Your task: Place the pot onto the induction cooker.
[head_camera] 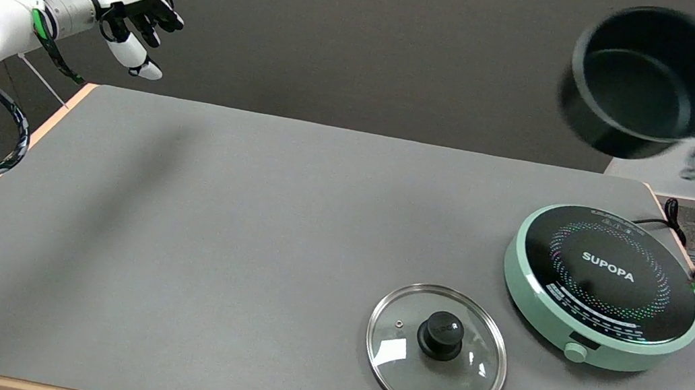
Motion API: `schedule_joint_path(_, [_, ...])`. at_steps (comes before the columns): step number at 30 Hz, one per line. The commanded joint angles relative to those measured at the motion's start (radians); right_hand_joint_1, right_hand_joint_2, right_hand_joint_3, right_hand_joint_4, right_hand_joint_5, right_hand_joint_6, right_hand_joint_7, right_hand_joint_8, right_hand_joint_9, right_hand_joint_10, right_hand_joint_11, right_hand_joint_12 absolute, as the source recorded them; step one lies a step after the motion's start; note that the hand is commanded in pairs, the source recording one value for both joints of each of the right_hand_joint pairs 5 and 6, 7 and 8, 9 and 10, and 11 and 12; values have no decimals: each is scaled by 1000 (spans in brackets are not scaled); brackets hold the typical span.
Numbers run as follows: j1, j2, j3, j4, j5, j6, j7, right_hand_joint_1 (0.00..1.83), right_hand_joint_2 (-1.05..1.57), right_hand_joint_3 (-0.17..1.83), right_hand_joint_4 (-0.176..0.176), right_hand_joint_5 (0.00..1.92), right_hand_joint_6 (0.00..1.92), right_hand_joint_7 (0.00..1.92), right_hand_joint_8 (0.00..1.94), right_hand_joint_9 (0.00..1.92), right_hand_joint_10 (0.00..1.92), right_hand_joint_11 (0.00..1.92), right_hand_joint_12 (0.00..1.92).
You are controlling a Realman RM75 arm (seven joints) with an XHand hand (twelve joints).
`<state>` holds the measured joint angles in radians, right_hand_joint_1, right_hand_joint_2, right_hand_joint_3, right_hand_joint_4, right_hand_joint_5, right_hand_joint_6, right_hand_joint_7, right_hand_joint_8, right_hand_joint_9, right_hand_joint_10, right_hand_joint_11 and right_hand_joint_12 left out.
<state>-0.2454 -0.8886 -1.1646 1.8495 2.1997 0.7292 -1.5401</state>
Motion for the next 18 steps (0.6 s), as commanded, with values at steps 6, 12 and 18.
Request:
schedule_joint_path(6, [-447, -161, 627, 14, -167, 69, 308, 917, 1450, 635, -55, 1920, 1920, 1920, 1920, 1920, 1920, 1920, 1920])
schedule_joint_path(12, [-513, -232, 583, 32, -153, 37, 406, 933, 1413, 658, -52, 1920, 1920, 1920, 1920, 1920, 1920, 1920, 1920])
schedule_joint_path(18, [-536, -242, 483, 32, -227, -29, 472, 962, 1356, 707, -41, 1920, 1920, 1920, 1920, 1920, 1920, 1920, 1920])
